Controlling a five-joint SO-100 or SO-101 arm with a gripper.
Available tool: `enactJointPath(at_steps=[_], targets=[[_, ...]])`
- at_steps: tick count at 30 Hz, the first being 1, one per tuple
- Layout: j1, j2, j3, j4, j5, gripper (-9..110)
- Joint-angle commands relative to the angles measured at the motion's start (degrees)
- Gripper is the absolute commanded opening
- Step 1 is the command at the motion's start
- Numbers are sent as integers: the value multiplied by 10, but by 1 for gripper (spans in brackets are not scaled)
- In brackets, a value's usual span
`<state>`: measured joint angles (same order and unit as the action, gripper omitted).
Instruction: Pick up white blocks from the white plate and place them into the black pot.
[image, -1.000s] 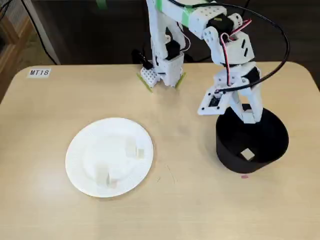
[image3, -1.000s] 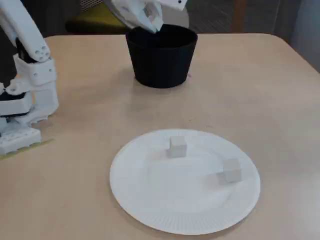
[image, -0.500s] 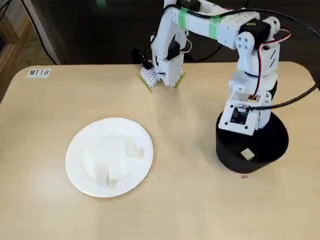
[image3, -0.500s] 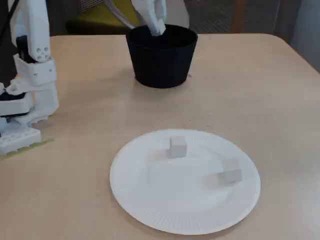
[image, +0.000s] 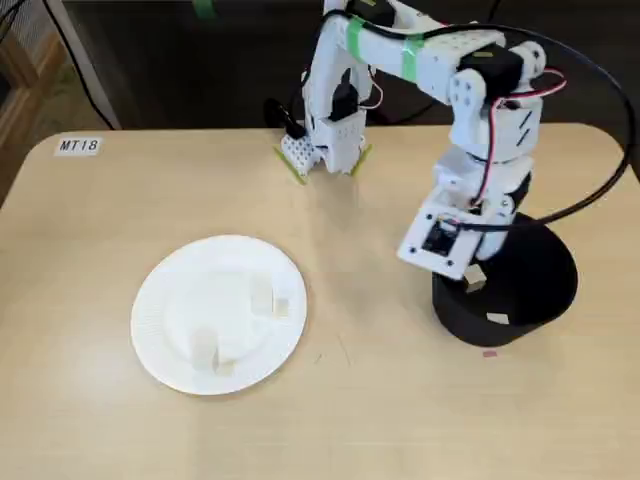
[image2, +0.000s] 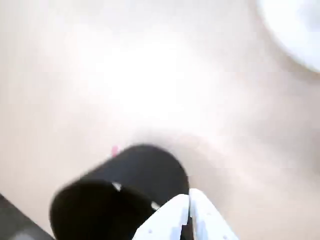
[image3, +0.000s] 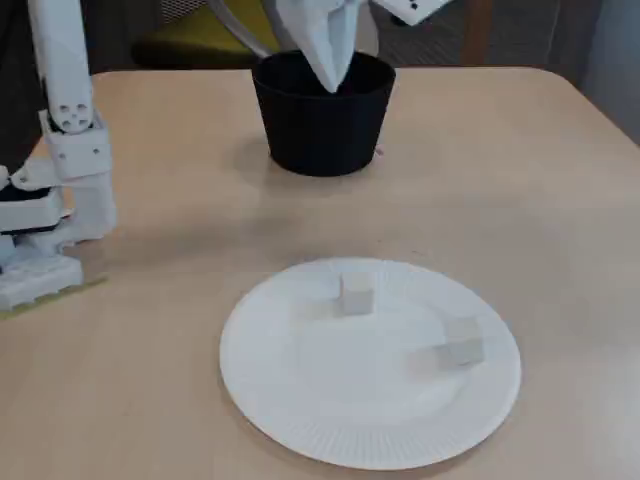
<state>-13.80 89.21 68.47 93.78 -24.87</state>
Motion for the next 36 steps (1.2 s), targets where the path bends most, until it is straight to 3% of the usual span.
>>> enactJointPath(at_steps=[1, 9, 14, 28, 32, 36], targets=[[120, 55, 5, 11, -13, -2], [352, 59, 68, -4, -76, -2], [430, 153, 197, -143, -68, -2], [330, 112, 319, -339, 40, -2], [328, 79, 318, -361, 60, 16], [341, 40, 309, -375, 70, 23]])
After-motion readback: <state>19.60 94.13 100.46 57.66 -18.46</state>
